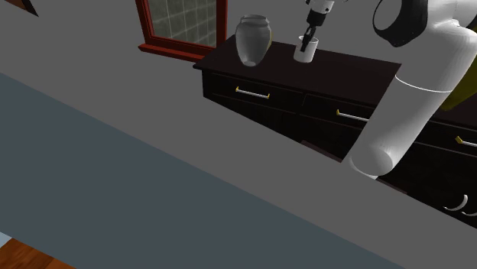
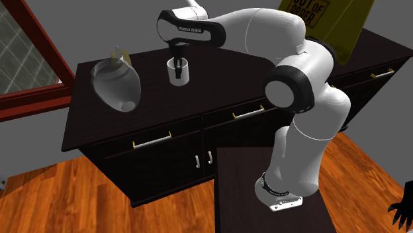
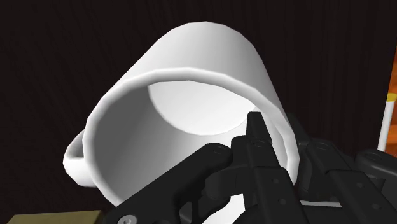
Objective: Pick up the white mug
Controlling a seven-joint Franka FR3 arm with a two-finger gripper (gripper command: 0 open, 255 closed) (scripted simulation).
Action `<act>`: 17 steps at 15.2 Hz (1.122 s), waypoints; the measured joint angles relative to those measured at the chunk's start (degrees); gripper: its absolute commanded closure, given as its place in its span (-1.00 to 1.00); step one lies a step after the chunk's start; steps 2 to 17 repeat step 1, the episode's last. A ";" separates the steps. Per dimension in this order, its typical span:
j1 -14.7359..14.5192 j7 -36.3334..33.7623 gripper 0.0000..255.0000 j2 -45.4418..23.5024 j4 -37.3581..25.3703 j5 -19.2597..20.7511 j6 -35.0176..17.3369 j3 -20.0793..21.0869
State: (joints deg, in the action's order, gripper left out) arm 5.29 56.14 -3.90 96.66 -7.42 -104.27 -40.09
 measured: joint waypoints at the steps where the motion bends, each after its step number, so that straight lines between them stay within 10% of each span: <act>1: -0.03 -0.12 1.00 0.03 -0.36 0.04 0.37 0.02; 17: -0.03 -0.12 1.00 0.03 -0.36 0.04 0.37 0.02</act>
